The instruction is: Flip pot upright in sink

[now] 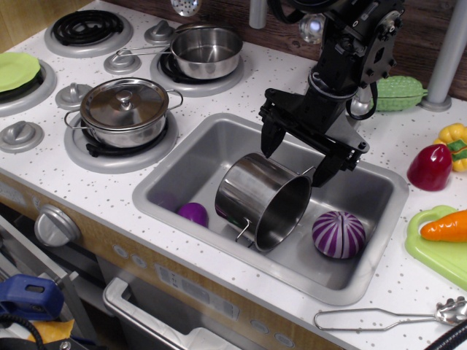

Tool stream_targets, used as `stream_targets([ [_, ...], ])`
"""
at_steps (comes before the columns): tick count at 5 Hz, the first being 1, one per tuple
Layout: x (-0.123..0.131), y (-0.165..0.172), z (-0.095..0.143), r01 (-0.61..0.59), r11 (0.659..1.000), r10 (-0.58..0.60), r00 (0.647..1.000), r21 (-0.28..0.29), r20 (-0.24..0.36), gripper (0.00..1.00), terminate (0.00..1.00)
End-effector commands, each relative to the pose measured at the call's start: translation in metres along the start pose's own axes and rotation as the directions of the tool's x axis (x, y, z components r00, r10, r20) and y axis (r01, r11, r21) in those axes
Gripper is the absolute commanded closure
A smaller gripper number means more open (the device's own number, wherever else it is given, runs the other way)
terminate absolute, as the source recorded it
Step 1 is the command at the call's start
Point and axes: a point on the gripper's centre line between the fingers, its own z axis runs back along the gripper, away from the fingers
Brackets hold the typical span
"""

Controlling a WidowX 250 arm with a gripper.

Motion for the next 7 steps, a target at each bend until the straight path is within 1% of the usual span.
stream_targets([
  [1,0.000,0.000,0.000,0.000,1.000,0.000,1.000,0.000,0.000,0.00,0.00],
  [2,-0.004,-0.003,-0.006,0.018,0.995,-0.022,0.999,0.095,0.044,0.00,0.00],
  [3,-0.003,-0.004,-0.010,0.053,0.979,-0.069,0.995,0.194,0.074,0.00,0.00],
  [4,-0.003,-0.005,-0.012,0.069,0.960,-0.097,0.991,0.270,0.092,0.00,0.00],
  [5,-0.005,-0.004,-0.023,0.058,0.963,-0.089,0.990,0.263,0.109,0.00,0.00],
  [6,-0.007,-0.003,-0.027,0.062,0.956,-0.098,0.989,0.287,0.114,0.00,0.00],
  [7,-0.011,-0.003,-0.038,0.058,0.947,-0.103,0.987,0.314,0.126,0.00,0.00],
])
